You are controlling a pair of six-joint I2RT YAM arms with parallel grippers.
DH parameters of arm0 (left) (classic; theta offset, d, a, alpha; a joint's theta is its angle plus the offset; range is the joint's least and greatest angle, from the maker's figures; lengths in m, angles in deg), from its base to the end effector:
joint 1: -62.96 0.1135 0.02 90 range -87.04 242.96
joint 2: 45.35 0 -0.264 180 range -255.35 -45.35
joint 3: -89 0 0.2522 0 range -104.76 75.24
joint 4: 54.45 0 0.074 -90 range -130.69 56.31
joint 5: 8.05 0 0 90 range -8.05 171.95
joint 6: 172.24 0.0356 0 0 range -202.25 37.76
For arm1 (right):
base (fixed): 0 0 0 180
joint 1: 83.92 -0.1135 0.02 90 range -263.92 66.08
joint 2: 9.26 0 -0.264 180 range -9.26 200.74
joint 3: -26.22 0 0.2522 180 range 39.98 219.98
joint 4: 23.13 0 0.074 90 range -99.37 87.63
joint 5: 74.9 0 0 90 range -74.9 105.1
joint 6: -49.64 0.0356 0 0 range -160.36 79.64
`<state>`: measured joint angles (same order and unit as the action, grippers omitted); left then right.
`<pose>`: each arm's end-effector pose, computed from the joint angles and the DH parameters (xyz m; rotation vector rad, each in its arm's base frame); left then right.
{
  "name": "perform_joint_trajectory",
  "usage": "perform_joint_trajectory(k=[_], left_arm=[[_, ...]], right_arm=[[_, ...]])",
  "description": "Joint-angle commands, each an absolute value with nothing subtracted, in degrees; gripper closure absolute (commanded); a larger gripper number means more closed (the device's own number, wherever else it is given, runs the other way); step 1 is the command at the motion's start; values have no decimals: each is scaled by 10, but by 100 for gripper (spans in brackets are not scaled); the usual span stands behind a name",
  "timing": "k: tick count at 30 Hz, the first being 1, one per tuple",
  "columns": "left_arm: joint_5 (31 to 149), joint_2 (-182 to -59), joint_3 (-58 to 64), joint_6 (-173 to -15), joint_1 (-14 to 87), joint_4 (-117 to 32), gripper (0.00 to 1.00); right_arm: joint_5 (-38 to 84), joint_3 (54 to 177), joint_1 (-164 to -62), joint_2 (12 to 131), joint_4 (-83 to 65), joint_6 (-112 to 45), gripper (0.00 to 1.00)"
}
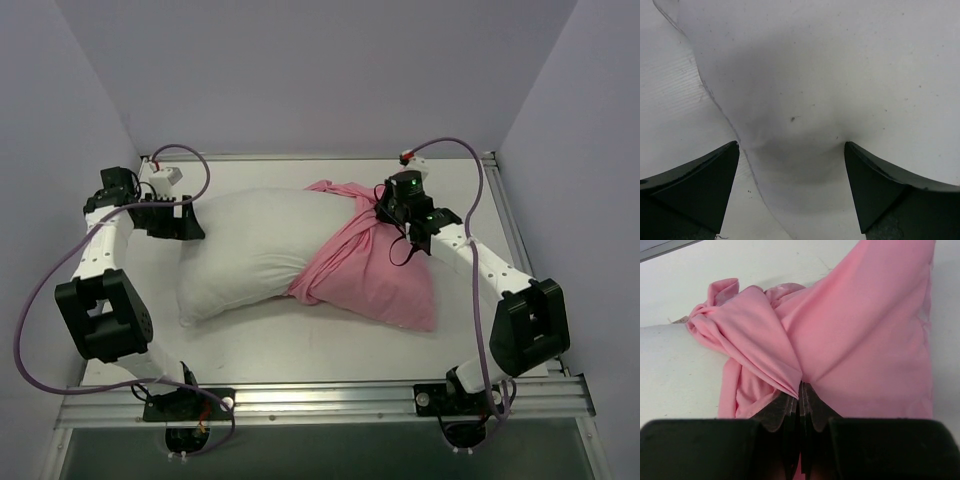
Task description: Remove the pillowcase from the pillow
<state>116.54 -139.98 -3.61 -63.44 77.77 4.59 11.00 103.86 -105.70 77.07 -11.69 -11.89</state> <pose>0.3371 0.0682 0.2773 0.2809 2.4317 -0.5452 0.3308 0.1294 0.3012 0.1629 1.9492 0.5166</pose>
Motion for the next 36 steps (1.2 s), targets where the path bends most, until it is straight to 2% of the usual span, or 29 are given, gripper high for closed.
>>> perform_joint_trajectory(k=[1, 5, 10, 16, 22, 23, 24, 25, 26, 27, 28, 30, 32, 36], left_arm=[[1196, -1376, -73, -601, 791, 130, 6], [1204, -1366, -71, -521, 796, 250, 6], [1220, -1331, -32, -432, 804, 329, 6], [1114, -1312, 83, -476, 754, 206, 6], [1072, -1392, 84, -537, 733, 120, 6], [1080, -1398, 77, -537, 733, 121, 2], [1092, -1403, 73, -532, 733, 126, 20], [1119, -1402, 70, -531, 734, 135, 70], [1127, -1397, 70, -535, 734, 135, 93], [1135, -1383, 70, -538, 734, 134, 98], [1144, -1375, 73, -540, 734, 130, 98], [1167, -1341, 78, -546, 733, 128, 98], [1182, -1317, 84, -558, 734, 116, 98], [1194, -1267, 84, -575, 733, 107, 98]], right_arm=[[73, 1063, -1081, 741, -97, -115, 100], [67, 1065, -1093, 740, -96, -113, 100], [67, 1066, -1105, 741, -96, -109, 100], [61, 1059, -1108, 742, -98, -110, 100], [79, 1074, -1108, 751, -95, -136, 100], [88, 1091, -1109, 756, -95, -147, 96], [98, 1102, -1111, 759, -70, -168, 85], [95, 1115, -1119, 762, -56, -176, 71], [82, 1131, -1126, 765, -38, -183, 46], [59, 1164, -1136, 765, 3, -186, 40], [32, 1181, -1148, 764, 27, -188, 36], [-66, 1224, -1204, 755, 86, -184, 2], [-180, 1246, -1284, 741, 125, -158, 1], [-251, 1238, -1400, 732, 159, -71, 1]])
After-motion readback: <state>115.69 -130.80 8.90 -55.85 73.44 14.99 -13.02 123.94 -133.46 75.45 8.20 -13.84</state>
